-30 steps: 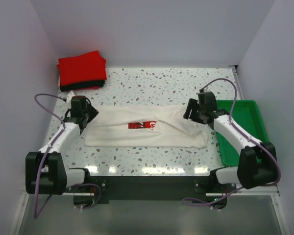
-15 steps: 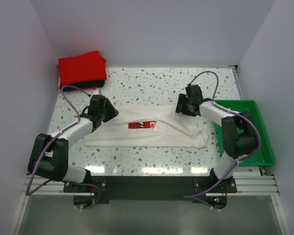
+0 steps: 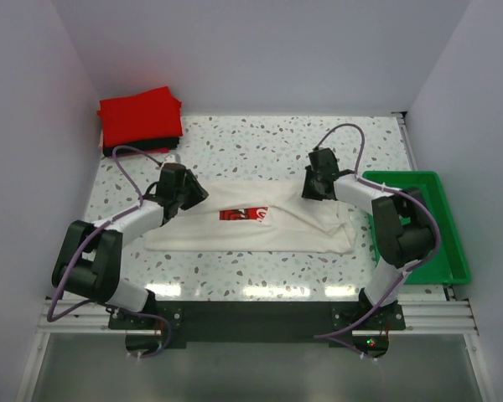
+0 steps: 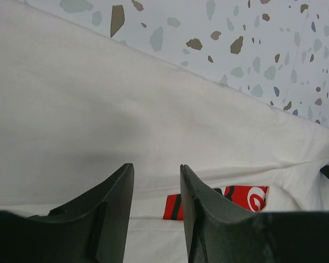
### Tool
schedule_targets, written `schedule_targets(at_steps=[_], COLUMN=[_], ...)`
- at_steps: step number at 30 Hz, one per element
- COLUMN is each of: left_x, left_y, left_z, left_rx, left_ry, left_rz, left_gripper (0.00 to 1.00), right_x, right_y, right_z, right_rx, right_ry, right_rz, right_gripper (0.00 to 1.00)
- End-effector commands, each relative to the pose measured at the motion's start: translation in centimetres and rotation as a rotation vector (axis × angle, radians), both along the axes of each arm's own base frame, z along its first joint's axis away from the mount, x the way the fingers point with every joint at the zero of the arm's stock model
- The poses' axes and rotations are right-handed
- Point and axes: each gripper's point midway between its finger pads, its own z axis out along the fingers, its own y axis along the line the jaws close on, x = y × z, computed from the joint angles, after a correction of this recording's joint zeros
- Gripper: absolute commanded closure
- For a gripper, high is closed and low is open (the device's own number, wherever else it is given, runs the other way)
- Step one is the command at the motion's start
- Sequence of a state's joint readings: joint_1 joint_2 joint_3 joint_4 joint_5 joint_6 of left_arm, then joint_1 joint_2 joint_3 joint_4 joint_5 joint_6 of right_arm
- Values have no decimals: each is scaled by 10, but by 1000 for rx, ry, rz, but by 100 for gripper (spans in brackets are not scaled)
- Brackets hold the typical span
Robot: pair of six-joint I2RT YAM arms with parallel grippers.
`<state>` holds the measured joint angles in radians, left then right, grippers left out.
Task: Fold and stack the t-shirts
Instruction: Fold the tshirt
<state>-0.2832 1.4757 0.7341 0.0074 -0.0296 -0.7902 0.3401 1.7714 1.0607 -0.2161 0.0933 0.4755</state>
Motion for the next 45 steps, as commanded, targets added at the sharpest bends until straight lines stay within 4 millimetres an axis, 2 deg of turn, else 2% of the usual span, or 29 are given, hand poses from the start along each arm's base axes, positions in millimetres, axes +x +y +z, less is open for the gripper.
schedule_targets(at_steps=[1, 3, 6, 8, 13, 18, 31, 35, 40, 41, 42, 45], left_x=[18, 17, 17, 16, 16, 16, 15, 15, 14, 14, 14, 13], left_y=[-8, -8, -8, -9, -11, -10, -11, -10, -10, -9, -9, -8], left_z=[20, 20, 20, 20, 22, 20, 17, 15, 13, 12, 12, 9], left_rx=[-19, -18, -17, -19, -22, -13, -16, -15, -13, -11, -10, -7], left_ry=[-81, -80, -82, -81, -84, -80, -71, -68, -64, -62, -63, -58], left_rz=[-13, -14, -14, -16, -17, -18, -20, -17, -16, -15, -13, -9], left_gripper=[56, 56, 56, 56, 57, 57, 57, 57, 57, 57, 57, 57], right_x=[17, 13, 15, 17, 31, 38, 25, 18, 13, 10, 8, -2], right_y=[3, 3, -1, -6, -6, -4, -7, -5, -2, -2, 1, 5], right_z=[20, 23, 37, 40, 41, 29, 17, 13, 20, 20, 26, 33], right_rx=[11, 12, 1, -22, -48, -62, -90, -86, -62, -59, -41, -20], right_ry=[-82, -82, -117, -126, -133, -102, -55, -41, -47, -40, -49, -47], right_rz=[-18, -16, -35, -48, -51, -47, -51, -47, -41, -38, -32, -19], right_gripper=[79, 80, 65, 62, 60, 59, 60, 68, 90, 97, 100, 100])
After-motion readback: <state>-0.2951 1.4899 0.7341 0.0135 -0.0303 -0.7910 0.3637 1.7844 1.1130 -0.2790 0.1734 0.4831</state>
